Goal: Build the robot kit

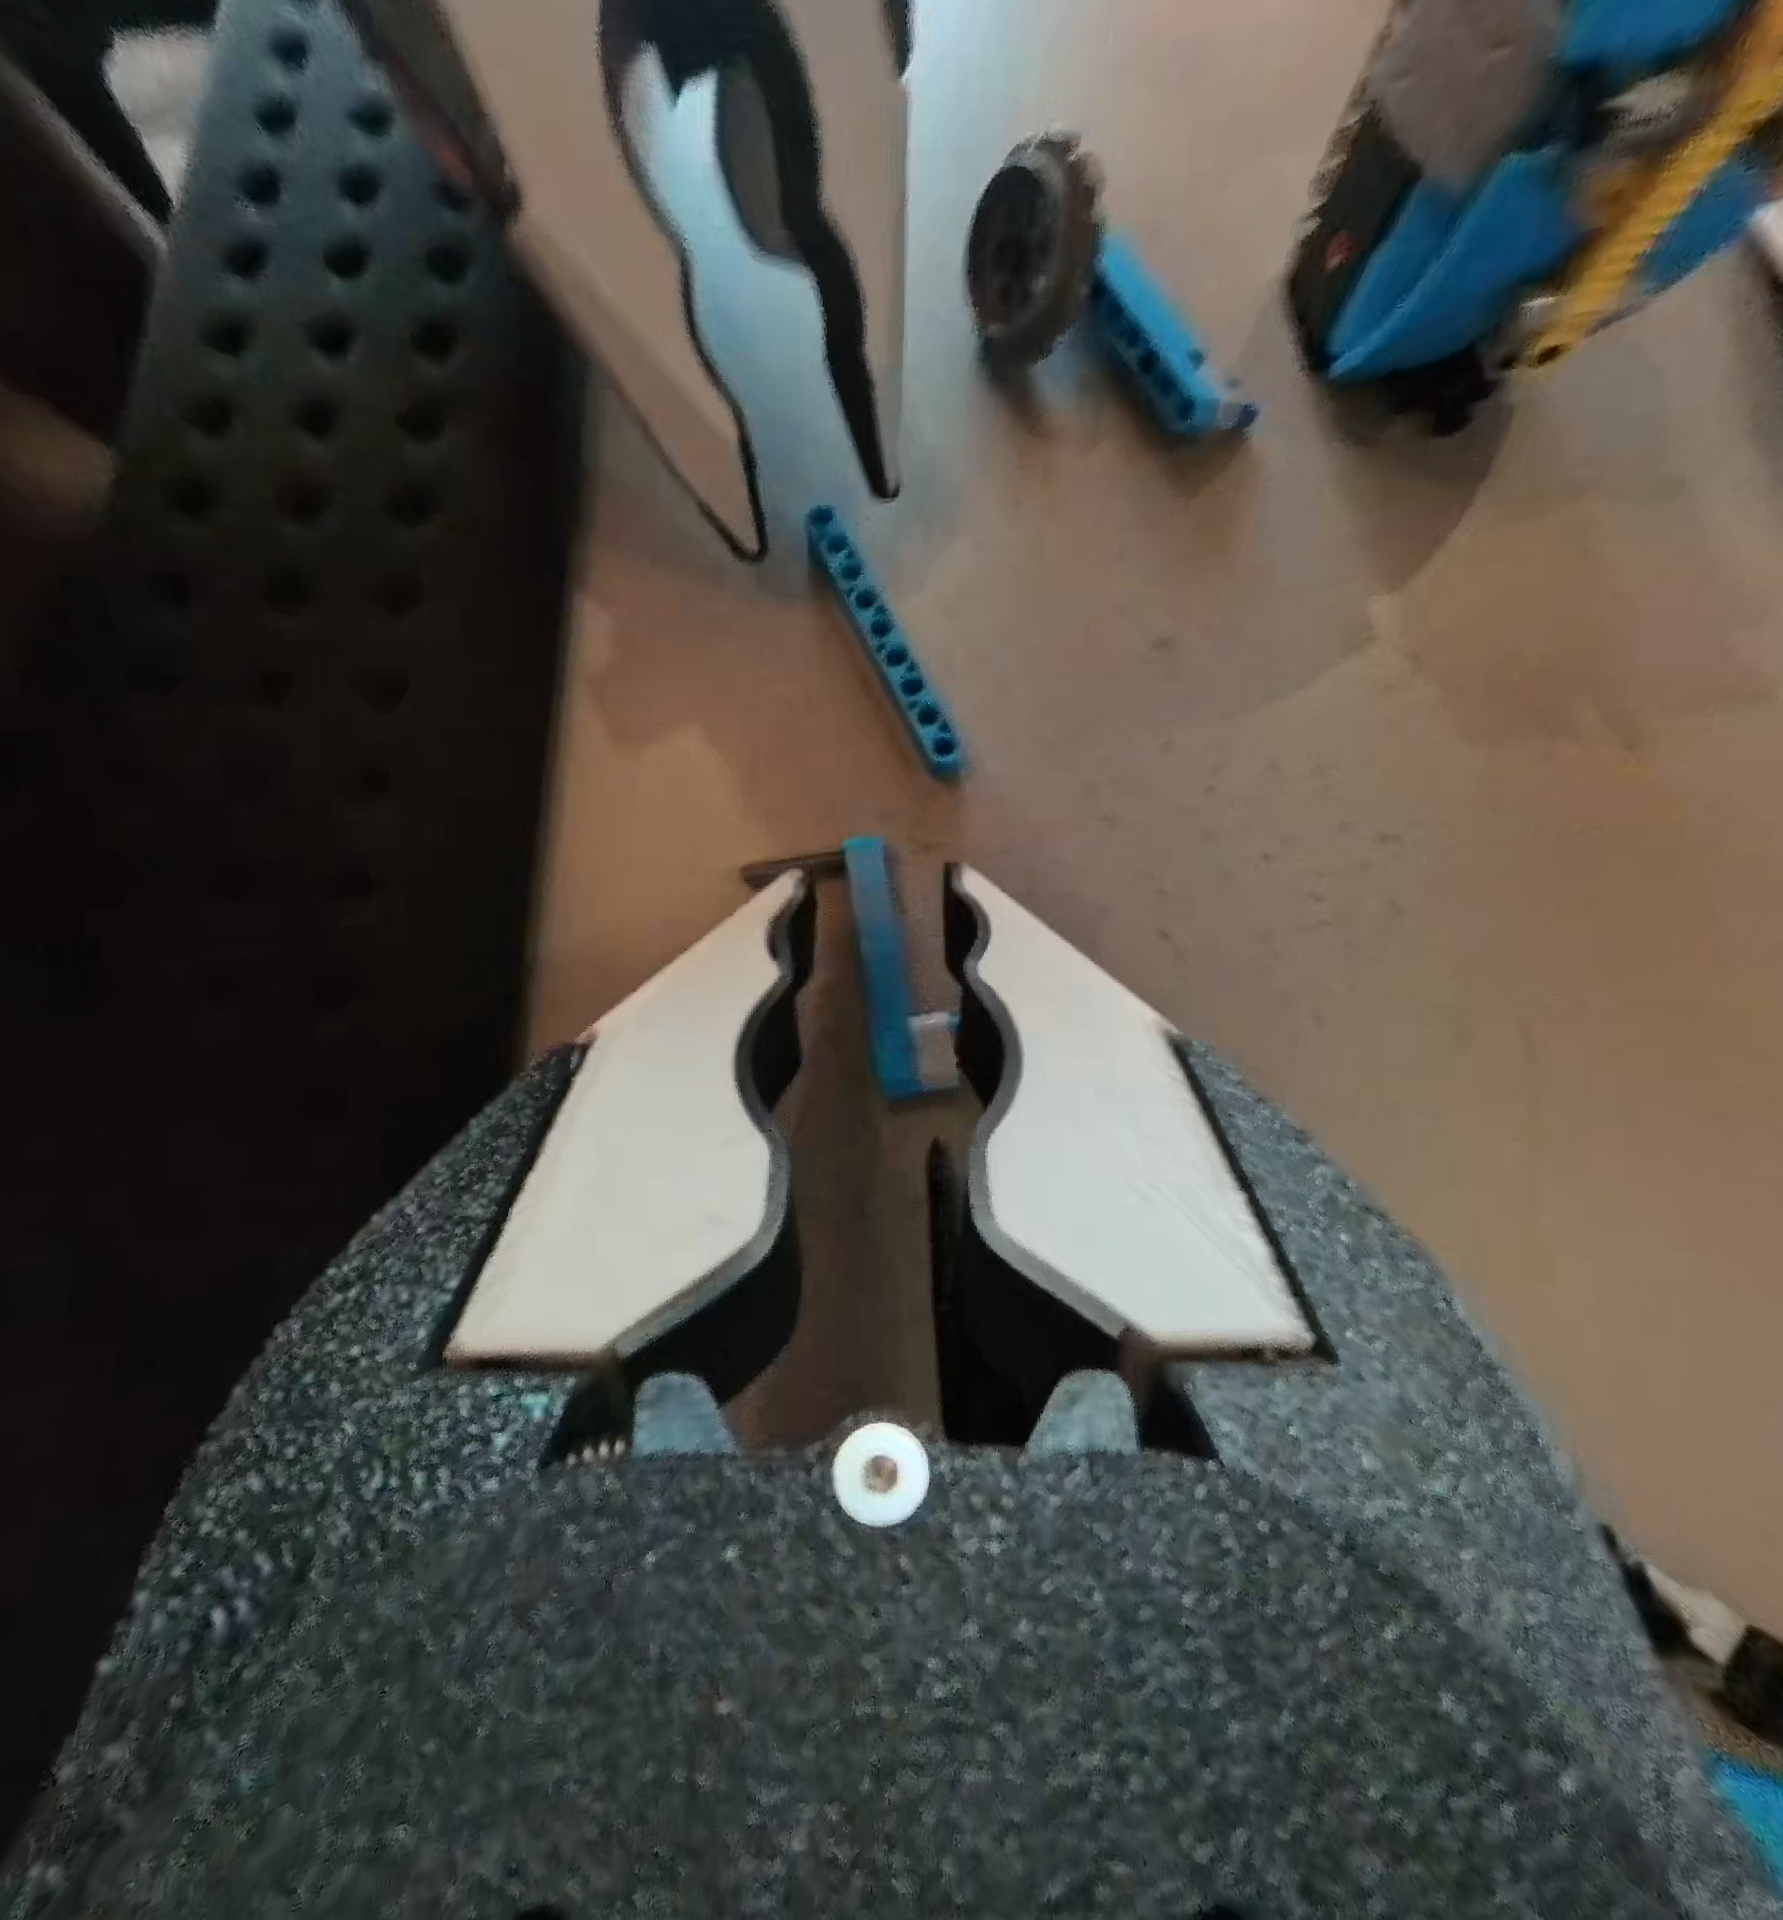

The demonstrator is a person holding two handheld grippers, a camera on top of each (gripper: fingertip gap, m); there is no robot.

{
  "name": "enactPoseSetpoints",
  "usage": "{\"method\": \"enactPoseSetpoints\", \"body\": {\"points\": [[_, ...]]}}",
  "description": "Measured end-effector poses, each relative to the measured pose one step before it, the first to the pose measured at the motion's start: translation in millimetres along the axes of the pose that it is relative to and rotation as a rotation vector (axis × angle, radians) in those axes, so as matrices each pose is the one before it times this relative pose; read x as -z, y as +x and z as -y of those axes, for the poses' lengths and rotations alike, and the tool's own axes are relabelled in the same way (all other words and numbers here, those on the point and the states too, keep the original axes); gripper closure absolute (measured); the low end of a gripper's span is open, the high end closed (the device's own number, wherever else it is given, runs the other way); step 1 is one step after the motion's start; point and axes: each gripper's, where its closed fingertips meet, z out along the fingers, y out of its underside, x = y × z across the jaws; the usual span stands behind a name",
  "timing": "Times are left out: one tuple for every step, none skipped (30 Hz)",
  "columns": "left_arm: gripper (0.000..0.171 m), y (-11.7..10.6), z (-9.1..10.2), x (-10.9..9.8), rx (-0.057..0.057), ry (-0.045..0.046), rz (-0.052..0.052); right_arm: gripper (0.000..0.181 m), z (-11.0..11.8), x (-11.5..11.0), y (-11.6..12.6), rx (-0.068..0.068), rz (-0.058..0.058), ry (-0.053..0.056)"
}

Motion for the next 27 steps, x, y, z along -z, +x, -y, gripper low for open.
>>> {"method": "enactPoseSetpoints", "body": {"points": [[0.144, -2.66, 2.72, 0.44, -0.0118, 0.01246, 0.0206, 0.156, 4.38, 3.83, 4.16, -0.0370, -0.0167, 0.0461], [0.145, -2.72, 4.60, 1.44, -0.0037, 0.02445, 0.0196, 0.156, 4.99, 3.49, 7.88, -0.0397, -0.0397, 0.0498], [0.145, -1.82, 7.61, 2.60, 0.0060, 0.04419, 0.0145, 0.156, 6.17, 3.08, 12.82, -0.0478, -0.0696, 0.0586], [0.145, -0.59, 10.35, 3.59, 0.0137, 0.06174, 0.0064, 0.156, 7.79, 3.06, 13.74, -0.0549, -0.0745, 0.0778], [0.145, 0.67, 11.02, 3.70, 0.0193, 0.06695, -0.0026, 0.157, 6.99, 3.01, 13.26, -0.0600, -0.0685, 0.0783], [0.145, 0.19, 9.97, 3.06, 0.0221, 0.06399, -0.0010, 0.153, 2.40, 2.58, 10.35, -0.0335, -0.0511, 0.0172], [0.145, -1.61, 8.10, 2.42, 0.0193, 0.06009, 0.0116, 0.148, 3.05, 2.94, 13.63, -0.0223, -0.0802, 0.0012], [0.145, -3.92, 5.89, 1.83, 0.0110, 0.05177, 0.0282, 0.147, 6.18, 3.27, 11.84, -0.0225, -0.0699, 0.0338], [0.145, -4.54, 3.11, 1.48, 0.0018, 0.03611, 0.0339, 0.146, 6.93, 3.10, 3.75, -0.0161, -0.0156, 0.0430], [0.145, -3.42, 1.72, 1.34, -0.0018, 0.02070, 0.0272, 0.145, 4.15, 2.68, 2.44, -0.0207, -0.0087, 0.0262], [0.145, -2.14, 1.52, 1.35, -0.0028, 0.01237, 0.0185, 0.144, 1.24, 2.10, 3.57, -0.0158, -0.0190, 0.0122], [0.145, -1.52, 1.35, 1.11, -0.0037, 0.00847, 0.0138, 0.143, 0.35, 1.86, 1.62, -0.0054, -0.0112, 0.0101], [0.145, -1.82, 0.28, 0.60, -0.0007, 0.00311, 0.0138, 0.143, -0.07, 0.96, 1.19, 0.0002, -0.0070, 0.0053], [0.145, -1.59, -0.70, 0.06, 0.0030, -0.00023, 0.0120, 0.142, -0.91, 0.02, 1.75, 0.0051, -0.0089, -0.0063], [0.145, -1.06, -0.92, -0.33, 0.0027, 0.00021, 0.0085, 0.142, -0.81, -0.38, 1.86, 0.0106, -0.0102, -0.0074], [0.145, -0.55, -0.69, -0.41, -0.0013, 0.00230, 0.0064, 0.142, -0.79, -0.23, 1.57, 0.0131, -0.0100, -0.0028], [0.145, -0.28, -0.52, -0.43, -0.0050, 0.00385, 0.0041, 0.144, -1.19, 0.01, 2.74, 0.0120, -0.0162, -0.0039], [0.145, 0.56, -0.36, -0.40, -0.0058, 0.00254, -0.0008, 0.145, -2.09, 0.01, 3.24, 0.0109, -0.0181, -0.0073], [0.145, 1.04, -0.41, -0.48, -0.0053, -0.00031, -0.0046, 0.145, -2.32, -0.11, 2.92, 0.0079, -0.0131, -0.0079], [0.145, 0.84, -0.46, -0.45, -0.0048, -0.00077, -0.0036, 0.145, -2.36, -0.41, 1.73, 0.0039, -0.0052, -0.0093], [0.145, 0.94, -0.17, -0.29, -0.0052, 0.00060, -0.0044, 0.144, -2.07, -0.30, 1.74, -0.0012, -0.0051, -0.0092], [0.145, 1.56, -0.08, -0.39, -0.0055, 0.00002, -0.0083, 0.144, -0.63, 0.43, 1.43, -0.0071, -0.0025, 0.0000], [0.145, 1.62, -0.49, -0.46, -0.0042, -0.00323, -0.0104, 0.144, 0.33, 1.27, 1.36, -0.0105, 0.0005, 0.0060], [0.145, 1.46, -0.73, -0.69, -0.0021, -0.00549, -0.0106, 0.145, 0.43, 1.67, 2.27, -0.0108, -0.0026, 0.0091], [0.146, 1.36, -0.62, -0.44, -0.0013, -0.00452, -0.0101, 0.145, -0.05, 1.40, 2.22, -0.0127, -0.0001, 0.0061], [0.146, 1.58, -0.09, 0.03, -0.0020, -0.00062, -0.0109, 0.145, -0.26, 0.83, 1.11, -0.0177, 0.0090, 0.0022], [0.146, 2.04, 0.42, 0.58, -0.0033, 0.00441, -0.0142, 0.144, 0.98, 0.90, 0.46, -0.0137, 0.0089, 0.0056]]}}
